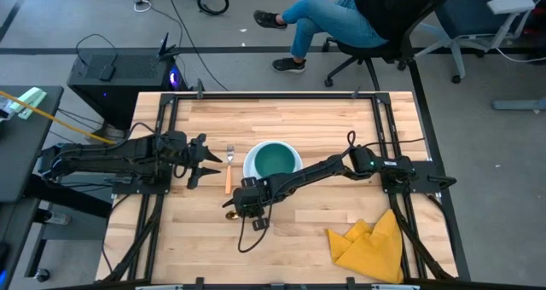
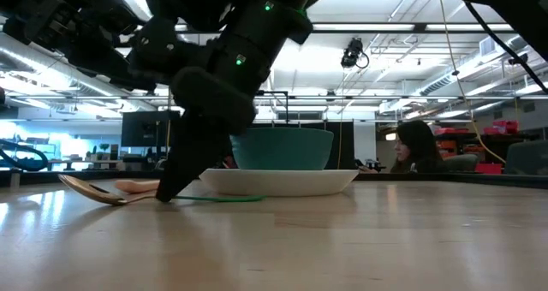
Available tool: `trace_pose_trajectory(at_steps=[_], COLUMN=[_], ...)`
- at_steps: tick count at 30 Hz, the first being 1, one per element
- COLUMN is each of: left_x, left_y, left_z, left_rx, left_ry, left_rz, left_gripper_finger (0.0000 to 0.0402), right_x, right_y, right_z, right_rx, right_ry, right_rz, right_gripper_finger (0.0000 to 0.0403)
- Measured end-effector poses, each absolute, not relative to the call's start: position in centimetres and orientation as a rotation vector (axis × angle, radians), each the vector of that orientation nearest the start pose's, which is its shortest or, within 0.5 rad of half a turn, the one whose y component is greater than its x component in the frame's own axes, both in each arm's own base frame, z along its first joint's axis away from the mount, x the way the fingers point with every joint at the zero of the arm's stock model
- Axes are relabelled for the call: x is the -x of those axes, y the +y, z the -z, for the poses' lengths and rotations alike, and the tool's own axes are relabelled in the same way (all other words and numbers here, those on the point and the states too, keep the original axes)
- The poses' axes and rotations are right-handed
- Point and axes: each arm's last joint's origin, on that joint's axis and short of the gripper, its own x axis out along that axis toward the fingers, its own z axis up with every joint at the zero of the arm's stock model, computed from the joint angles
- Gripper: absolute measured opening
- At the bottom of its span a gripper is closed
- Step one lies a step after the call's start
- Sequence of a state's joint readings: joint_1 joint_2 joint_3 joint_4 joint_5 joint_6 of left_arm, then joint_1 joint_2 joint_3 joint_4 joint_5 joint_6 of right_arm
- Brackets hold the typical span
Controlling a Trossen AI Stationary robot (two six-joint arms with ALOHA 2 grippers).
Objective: Set table place
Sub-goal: Put the green spoon into the green bowl
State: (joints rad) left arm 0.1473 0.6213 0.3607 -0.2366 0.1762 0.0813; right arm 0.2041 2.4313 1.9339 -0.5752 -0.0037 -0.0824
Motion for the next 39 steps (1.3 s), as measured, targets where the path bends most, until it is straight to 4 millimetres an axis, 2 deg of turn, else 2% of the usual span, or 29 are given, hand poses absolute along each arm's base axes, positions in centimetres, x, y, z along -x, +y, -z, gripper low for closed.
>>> trace_pose_trajectory(at_steps=[17, 31, 39], left_x=[-14.15, -14.15, -14.15], left_y=[1.59, 1.59, 1.59], left_z=[-20.65, -20.64, -20.65], left_rx=[0.000, 0.000, 0.000], left_ry=[0.486, 0.486, 0.486], left_rz=[0.048, 0.048, 0.048], left_gripper_finger=[0.0178, 0.0177, 0.0180], right_x=[-49.92, -49.39, -49.38], right_y=[10.33, 10.30, 10.32], right_z=[-12.95, -12.73, -12.73], right_rx=[0.173, 0.150, 0.149], right_ry=[1.082, 1.146, 1.144], right_rz=[-0.223, -0.232, -0.233], right_gripper_finger=[0.0098, 0.0053, 0.0011])
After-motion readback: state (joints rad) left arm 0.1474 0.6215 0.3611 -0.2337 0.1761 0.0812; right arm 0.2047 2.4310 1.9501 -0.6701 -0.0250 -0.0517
